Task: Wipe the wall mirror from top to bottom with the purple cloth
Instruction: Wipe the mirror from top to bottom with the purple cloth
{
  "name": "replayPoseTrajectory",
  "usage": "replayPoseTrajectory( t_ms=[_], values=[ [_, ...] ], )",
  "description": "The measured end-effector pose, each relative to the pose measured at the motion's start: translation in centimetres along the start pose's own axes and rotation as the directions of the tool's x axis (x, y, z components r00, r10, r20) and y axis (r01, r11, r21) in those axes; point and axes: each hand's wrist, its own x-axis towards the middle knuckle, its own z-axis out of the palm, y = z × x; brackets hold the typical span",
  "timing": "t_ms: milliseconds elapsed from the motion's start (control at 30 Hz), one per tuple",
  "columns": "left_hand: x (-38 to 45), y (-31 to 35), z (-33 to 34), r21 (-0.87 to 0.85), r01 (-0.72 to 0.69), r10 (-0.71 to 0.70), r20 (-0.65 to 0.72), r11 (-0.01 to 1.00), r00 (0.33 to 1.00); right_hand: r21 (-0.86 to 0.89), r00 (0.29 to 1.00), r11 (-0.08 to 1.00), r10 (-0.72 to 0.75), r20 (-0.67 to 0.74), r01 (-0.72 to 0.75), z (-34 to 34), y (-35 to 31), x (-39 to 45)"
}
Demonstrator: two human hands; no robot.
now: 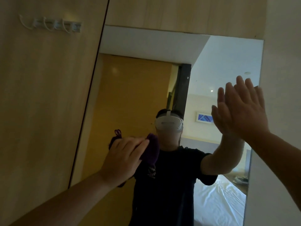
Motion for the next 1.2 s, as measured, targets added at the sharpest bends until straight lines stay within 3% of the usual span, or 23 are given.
replayPoseTrajectory(
  t_ms=[100,333,533,733,1067,1200],
  values=[
    [7.4,-1.3,-0.3,-0.046,0.058,-0.062,-0.089,0.997,0.994,-0.036,0.999,0.999,0.021,0.037,-0.020,0.2,0.6,-0.7],
    [29.8,-3.6,-0.8,-0.017,0.227,-0.226,-0.164,0.974,0.960,-0.017,1.000,1.000,0.009,-0.029,-0.009,1.6,1.3,-0.9],
    [37.4,-3.9,0.2,0.016,0.151,-0.152,0.059,0.988,0.987,-0.010,0.997,1.000,-0.004,-0.082,0.003,2.0,1.5,-0.9],
    [32.1,-2.5,1.0,0.082,0.010,-0.019,0.111,0.997,0.994,0.003,0.997,1.000,-0.009,-0.074,0.010,1.6,1.1,-1.0],
    [7.2,7.6,2.2,0.011,-0.167,0.161,0.203,0.986,0.966,0.060,0.997,0.998,-0.016,-0.070,0.020,1.1,1.4,-0.8],
    [2.7,9.1,2.7,0.046,-0.190,0.173,0.241,0.981,0.955,0.054,0.998,0.999,-0.005,-0.059,0.009,1.1,1.3,-0.8]
  ],
)
